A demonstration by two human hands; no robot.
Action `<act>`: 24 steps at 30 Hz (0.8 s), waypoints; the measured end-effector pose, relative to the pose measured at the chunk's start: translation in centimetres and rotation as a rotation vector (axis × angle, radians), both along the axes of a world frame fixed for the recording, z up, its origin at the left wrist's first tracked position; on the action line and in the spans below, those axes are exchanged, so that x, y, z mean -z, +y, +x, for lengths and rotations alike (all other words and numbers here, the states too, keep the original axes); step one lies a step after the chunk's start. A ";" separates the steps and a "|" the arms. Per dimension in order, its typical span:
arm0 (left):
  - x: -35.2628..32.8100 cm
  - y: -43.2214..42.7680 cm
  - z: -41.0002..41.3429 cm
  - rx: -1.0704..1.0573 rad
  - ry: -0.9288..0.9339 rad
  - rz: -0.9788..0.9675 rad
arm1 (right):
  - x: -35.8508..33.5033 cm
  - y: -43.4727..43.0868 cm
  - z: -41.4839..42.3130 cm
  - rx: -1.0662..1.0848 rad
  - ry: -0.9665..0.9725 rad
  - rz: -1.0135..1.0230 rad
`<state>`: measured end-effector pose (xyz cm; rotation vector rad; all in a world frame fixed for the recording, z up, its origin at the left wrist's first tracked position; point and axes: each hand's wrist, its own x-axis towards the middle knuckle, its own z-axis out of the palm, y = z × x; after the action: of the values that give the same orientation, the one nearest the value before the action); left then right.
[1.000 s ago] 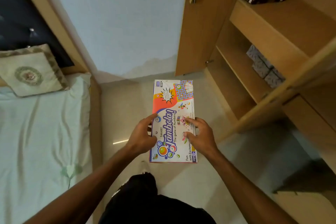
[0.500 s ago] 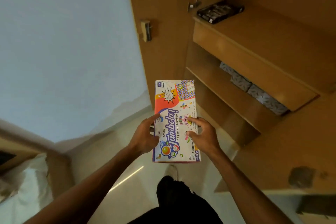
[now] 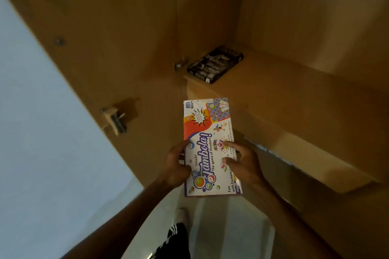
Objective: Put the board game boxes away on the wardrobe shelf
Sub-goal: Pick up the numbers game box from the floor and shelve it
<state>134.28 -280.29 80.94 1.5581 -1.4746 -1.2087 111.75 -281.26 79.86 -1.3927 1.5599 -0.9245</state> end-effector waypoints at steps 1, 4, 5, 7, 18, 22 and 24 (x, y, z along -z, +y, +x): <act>-0.3 -2.1 -0.4 0.022 0.002 -0.008 | 0.0 -1.9 -0.4 0.021 -0.001 0.003; -0.6 -10.2 -1.4 0.088 0.024 -0.035 | -0.4 -8.9 -1.3 0.067 0.016 -0.002; -0.9 -13.0 -1.7 0.098 0.030 -0.046 | -0.6 -11.4 -1.6 0.076 0.020 -0.007; -1.1 -18.0 -2.0 0.110 0.030 -0.055 | -0.8 -15.8 -1.8 0.098 0.034 -0.015; -3.2 -41.6 -3.7 0.337 0.195 -0.028 | -2.4 -35.7 -2.5 0.204 -0.083 0.080; -3.5 -46.5 -4.7 0.290 0.145 -0.053 | -2.2 -40.1 -3.3 0.129 -0.074 0.036; -2.9 -47.2 -4.9 0.233 0.046 -0.065 | -1.9 -41.1 -3.5 0.080 -0.090 -0.008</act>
<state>129.38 -327.51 83.82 1.3345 -1.6831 -1.3046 108.24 -322.36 81.75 -1.2842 1.5549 -1.0292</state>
